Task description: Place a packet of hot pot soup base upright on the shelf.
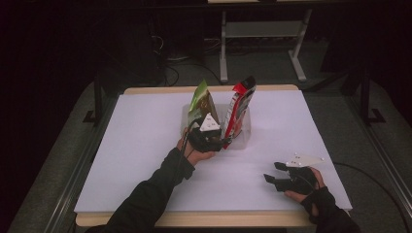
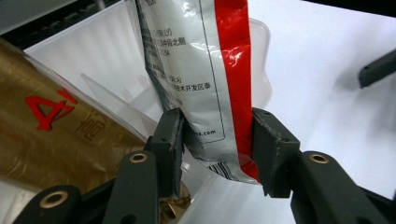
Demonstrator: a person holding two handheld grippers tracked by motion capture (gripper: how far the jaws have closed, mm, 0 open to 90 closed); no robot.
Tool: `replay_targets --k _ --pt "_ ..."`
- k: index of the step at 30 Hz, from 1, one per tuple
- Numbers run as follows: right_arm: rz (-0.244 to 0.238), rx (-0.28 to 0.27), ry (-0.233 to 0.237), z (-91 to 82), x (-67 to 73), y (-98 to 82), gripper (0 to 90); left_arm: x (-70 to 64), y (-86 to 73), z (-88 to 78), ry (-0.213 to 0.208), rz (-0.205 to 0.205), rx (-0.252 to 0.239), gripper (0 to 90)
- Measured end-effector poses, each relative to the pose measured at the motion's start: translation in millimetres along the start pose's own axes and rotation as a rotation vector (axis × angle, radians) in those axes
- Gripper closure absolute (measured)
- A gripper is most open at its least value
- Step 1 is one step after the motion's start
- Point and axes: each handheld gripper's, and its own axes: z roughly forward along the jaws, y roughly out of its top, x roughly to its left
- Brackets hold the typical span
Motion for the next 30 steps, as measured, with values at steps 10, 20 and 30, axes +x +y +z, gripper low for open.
replay_targets --k 10,20,30 --pt "-0.002 0.007 -0.003 1.3 0.2 0.2 36.2 -1.3 1.1 14.4 0.082 0.030 0.014 57.3" --pt "-0.006 -0.001 -0.004 1.0 1.0 0.3 36.0 -4.9 -7.2 13.6 0.110 0.074 -0.015 58.3" --pt "-0.008 0.004 0.001 1.0 1.6 -0.3 35.2 -5.4 -17.9 3.0 0.071 0.063 -0.121 54.5"
